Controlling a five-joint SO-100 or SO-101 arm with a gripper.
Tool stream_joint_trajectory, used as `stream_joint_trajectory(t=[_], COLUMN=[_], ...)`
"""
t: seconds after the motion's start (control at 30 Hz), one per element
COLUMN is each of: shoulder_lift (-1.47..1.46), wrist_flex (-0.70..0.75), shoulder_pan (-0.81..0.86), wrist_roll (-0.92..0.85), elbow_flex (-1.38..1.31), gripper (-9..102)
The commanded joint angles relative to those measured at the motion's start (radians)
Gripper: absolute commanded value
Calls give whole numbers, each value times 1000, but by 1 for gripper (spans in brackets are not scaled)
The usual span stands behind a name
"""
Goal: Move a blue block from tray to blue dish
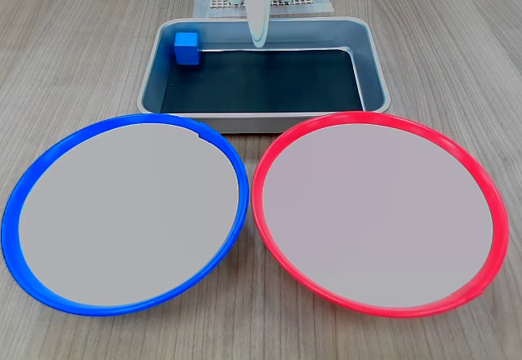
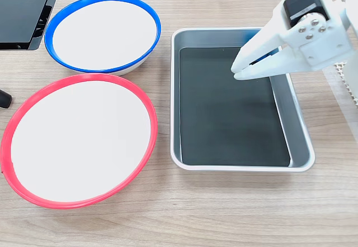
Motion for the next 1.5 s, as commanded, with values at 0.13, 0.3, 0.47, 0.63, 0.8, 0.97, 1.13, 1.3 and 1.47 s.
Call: stream_joint_trajectory(t=[0.13, 0.3, 0.47, 0.63, 0.8, 0.97, 1.13, 1.3, 1.47], shoulder_lift=[25, -29, -170, -492, -847, -1089, -1253, -1324, -1364], wrist_flex=[-6, -11, -34, 215, 545, 538, 396, 344, 265], shoulder_pan=[-3, 25, 64, 84, 250, 387, 430, 436, 459], wrist_roll=[9, -264, -515, -680, -747, -704, -678, -716, -838], elbow_flex=[-8, -210, -410, -704, -882, -856, -854, -844, -808], gripper=[0, 0, 0, 0, 0, 0, 0, 0, 0])
